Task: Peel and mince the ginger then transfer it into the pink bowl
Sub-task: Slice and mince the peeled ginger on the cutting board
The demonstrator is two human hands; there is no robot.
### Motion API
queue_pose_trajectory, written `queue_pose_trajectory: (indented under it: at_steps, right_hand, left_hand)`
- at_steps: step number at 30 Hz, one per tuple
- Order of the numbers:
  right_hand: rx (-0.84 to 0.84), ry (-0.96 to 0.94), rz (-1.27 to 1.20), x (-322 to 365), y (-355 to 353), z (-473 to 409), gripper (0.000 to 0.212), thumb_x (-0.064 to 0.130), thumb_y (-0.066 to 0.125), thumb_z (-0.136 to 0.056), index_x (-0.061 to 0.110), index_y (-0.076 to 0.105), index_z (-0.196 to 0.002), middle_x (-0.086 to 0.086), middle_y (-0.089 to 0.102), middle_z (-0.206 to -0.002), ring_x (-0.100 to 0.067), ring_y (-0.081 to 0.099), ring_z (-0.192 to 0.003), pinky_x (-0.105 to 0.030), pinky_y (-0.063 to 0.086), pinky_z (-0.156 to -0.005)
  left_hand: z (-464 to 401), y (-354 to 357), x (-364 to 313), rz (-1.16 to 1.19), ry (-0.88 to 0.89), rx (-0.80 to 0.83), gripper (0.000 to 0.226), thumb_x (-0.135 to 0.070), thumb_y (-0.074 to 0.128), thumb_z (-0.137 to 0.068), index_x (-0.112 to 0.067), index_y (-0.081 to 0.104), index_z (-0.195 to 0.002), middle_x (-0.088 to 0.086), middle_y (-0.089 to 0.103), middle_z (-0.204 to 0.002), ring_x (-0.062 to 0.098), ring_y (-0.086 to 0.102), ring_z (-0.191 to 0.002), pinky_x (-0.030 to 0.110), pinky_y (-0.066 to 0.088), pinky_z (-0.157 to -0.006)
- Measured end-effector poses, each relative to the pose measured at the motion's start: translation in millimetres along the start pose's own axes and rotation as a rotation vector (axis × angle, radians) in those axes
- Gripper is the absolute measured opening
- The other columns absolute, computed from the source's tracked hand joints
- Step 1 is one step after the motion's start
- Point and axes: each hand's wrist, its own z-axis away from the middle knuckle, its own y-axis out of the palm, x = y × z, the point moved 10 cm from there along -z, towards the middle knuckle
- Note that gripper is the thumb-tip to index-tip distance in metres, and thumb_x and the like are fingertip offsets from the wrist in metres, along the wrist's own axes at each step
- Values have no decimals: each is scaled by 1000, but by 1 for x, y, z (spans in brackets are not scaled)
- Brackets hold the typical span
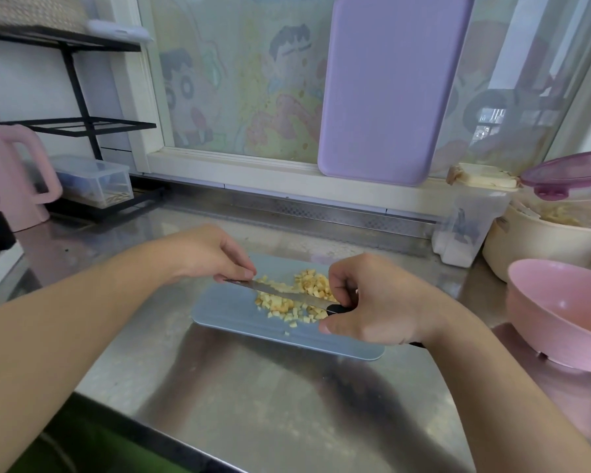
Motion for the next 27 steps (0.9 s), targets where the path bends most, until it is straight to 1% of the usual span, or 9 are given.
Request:
queue_pose_trajectory:
  at_steps: [3, 6, 8, 11, 14, 17, 19, 21, 27]
  right_hand:
    - [0, -16, -15, 1, -1, 1, 44, 36, 89, -75, 15, 51, -70, 11, 41, -53, -8, 37, -51, -27, 34, -52]
    - [5, -21, -14, 3, -1, 1, 43, 35, 89, -76, 14, 52, -71, 10, 40, -53, -9, 37, -51, -27, 34, -51]
    - [5, -10, -15, 2, -1, 1, 43, 35, 89, -76, 15, 51, -72, 10, 41, -55, -9, 37, -51, -27, 34, -52]
    - [-5, 1, -11, 0, -3, 1, 44, 37, 90, -76, 15, 51, -73, 10, 42, -57, -8, 38, -52, -28, 35, -53]
    - [-4, -4, 3, 1, -3, 1, 44, 36, 89, -77, 14, 52, -73, 9, 42, -57, -8, 39, -52, -27, 36, -53]
    - [4, -9, 11, 6, -1, 2, 44, 37, 89, -77, 13, 52, -73, 9, 42, -57, -9, 37, -52, -28, 36, -53]
    - [6, -18, 11, 10, 0, 2, 44, 37, 88, -77, 12, 52, -73, 9, 42, -57, -9, 38, -52, -26, 34, -52]
    - [10, -31, 11, 14, 1, 2, 43, 35, 88, -77, 11, 53, -74, 9, 42, -57, -9, 38, -52, -25, 33, -51]
    - [15, -45, 27, 15, 5, 1, 41, 34, 87, -76, 12, 52, -74, 7, 44, -59, -10, 37, -54, -28, 33, -52]
  left_hand:
    - [-9, 3, 3, 2, -34, -38, 6, -28, 91, -79, -29, 86, -81, 0, 82, -86, 13, 73, -82, 26, 57, -84]
    - [-15, 6, 7, -11, -55, -73, 11, -28, 95, -74, -24, 86, -79, -4, 81, -78, 11, 74, -79, 22, 57, -75]
    - [-20, 0, 11, -31, -48, -141, 14, -32, 95, -73, -22, 85, -77, -5, 80, -76, 13, 75, -81, 24, 57, -79]
    - [-18, -17, 2, 62, 18, -240, 15, -37, 85, -86, -23, 84, -81, -5, 80, -78, 13, 68, -75, 26, 50, -69]
    - [-7, -15, -25, 105, 139, -103, 15, -41, 78, -91, -28, 85, -86, -9, 79, -82, 11, 65, -76, 26, 49, -74]
    - [4, 7, -39, -76, 167, 100, 24, -53, 86, -78, -30, 81, -86, -9, 79, -86, 10, 71, -83, 28, 49, -87]
    - [4, 22, -39, -159, 135, 183, 35, -57, 87, -75, -26, 78, -87, -6, 80, -86, 8, 69, -77, 29, 49, -82]
    - [1, 31, -39, -204, 119, 197, 39, -60, 85, -75, -23, 77, -88, -6, 79, -83, 5, 66, -71, 26, 49, -75]
    - [-13, 39, -39, -311, 159, 59, 31, -51, 85, -82, -22, 76, -81, -3, 74, -74, 7, 60, -62, 24, 46, -60]
